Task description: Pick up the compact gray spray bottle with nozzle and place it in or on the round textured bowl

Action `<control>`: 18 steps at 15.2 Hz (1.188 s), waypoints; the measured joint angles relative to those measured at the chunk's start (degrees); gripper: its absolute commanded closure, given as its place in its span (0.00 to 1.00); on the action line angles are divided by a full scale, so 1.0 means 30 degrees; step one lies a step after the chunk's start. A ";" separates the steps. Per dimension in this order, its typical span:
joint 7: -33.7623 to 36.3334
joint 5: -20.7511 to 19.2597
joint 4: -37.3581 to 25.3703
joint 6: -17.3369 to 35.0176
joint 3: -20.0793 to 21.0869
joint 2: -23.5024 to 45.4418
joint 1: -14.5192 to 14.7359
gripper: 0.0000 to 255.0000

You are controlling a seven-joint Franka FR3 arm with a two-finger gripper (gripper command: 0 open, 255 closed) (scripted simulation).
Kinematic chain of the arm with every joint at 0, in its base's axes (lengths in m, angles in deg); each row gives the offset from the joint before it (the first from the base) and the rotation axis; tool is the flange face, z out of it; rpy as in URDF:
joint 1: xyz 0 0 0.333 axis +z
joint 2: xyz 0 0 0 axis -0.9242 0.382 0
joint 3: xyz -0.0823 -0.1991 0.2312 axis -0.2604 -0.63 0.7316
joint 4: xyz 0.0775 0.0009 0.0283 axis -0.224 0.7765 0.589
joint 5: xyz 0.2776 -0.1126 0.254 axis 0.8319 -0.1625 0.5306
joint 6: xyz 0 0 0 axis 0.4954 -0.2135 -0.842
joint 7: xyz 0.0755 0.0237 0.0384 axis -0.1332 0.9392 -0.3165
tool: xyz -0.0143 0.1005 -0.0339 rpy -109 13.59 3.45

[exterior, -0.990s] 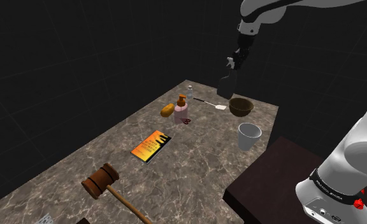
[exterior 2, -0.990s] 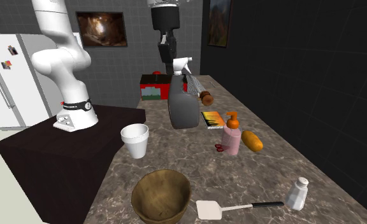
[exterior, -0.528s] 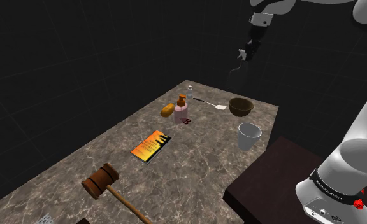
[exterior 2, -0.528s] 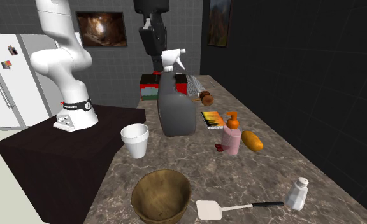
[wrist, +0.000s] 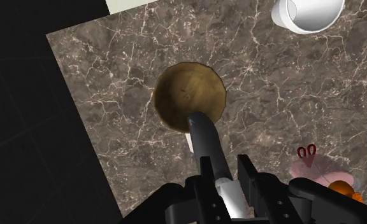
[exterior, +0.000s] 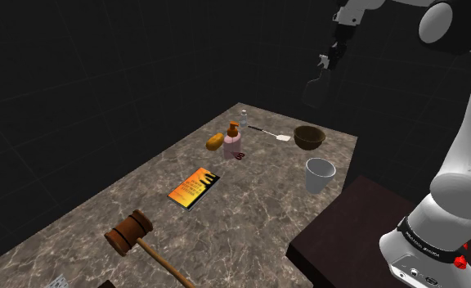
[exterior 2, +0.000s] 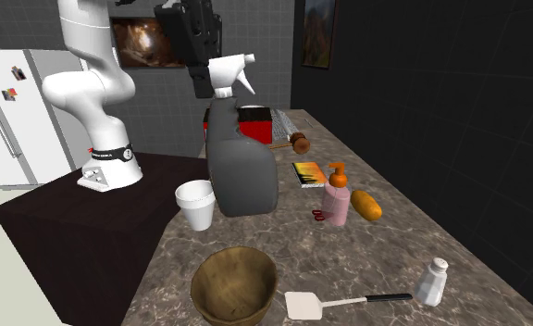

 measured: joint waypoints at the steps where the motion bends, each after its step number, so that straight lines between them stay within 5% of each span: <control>1: -0.0082 0.0042 0.0024 0.0112 -0.0009 0.0104 -0.0053 1.00; 18: -0.0565 0.0227 0.4171 0.4309 0.0129 0.0215 0.0229 1.00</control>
